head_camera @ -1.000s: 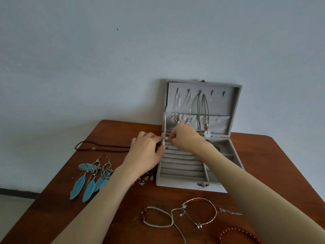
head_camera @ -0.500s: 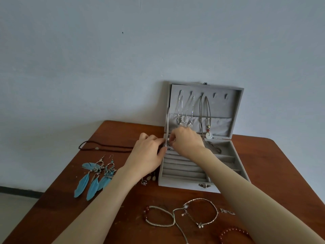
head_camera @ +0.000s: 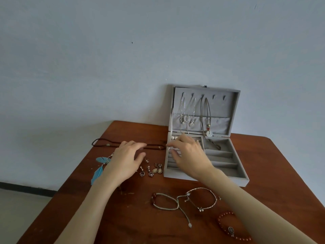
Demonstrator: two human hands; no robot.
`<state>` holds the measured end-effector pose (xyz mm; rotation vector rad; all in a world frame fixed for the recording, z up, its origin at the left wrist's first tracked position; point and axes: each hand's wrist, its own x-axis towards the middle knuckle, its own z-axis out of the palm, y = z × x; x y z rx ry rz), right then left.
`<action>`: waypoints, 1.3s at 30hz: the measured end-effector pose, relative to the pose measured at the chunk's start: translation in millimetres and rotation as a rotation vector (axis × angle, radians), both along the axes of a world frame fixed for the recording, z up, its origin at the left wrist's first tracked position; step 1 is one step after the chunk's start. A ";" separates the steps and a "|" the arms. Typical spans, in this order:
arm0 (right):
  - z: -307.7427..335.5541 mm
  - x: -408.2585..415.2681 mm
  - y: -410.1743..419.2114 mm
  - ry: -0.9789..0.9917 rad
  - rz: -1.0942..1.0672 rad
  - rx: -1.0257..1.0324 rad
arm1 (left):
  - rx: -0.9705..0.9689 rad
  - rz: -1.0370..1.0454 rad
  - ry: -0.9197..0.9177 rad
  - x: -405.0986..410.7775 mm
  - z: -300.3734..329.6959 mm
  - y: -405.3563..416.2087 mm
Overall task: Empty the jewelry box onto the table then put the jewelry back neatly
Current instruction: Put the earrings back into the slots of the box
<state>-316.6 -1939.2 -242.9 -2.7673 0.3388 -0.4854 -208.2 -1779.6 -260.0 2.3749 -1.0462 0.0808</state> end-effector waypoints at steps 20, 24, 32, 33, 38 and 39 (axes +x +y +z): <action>-11.3 42.7 42.6 0.176 0.010 -0.120 | -0.062 0.086 -0.047 1.4 -18.6 9.6; -13.1 41.3 42.2 0.136 0.034 -0.157 | -0.062 0.089 -0.039 1.3 -19.6 9.8; 0.6 17.8 17.5 -0.126 -0.069 0.259 | -0.045 0.079 -0.052 -6.5 -17.0 -0.2; 2.1 13.4 13.9 -0.132 -0.075 0.293 | -0.045 0.083 -0.057 -6.6 -16.5 -1.7; 5.1 -0.5 -5.7 -0.144 -0.108 0.417 | -0.030 0.087 -0.072 -5.9 -13.8 -8.2; 5.5 -2.2 -10.6 -0.156 -0.119 0.448 | -0.005 0.077 -0.089 -5.7 -13.7 -9.4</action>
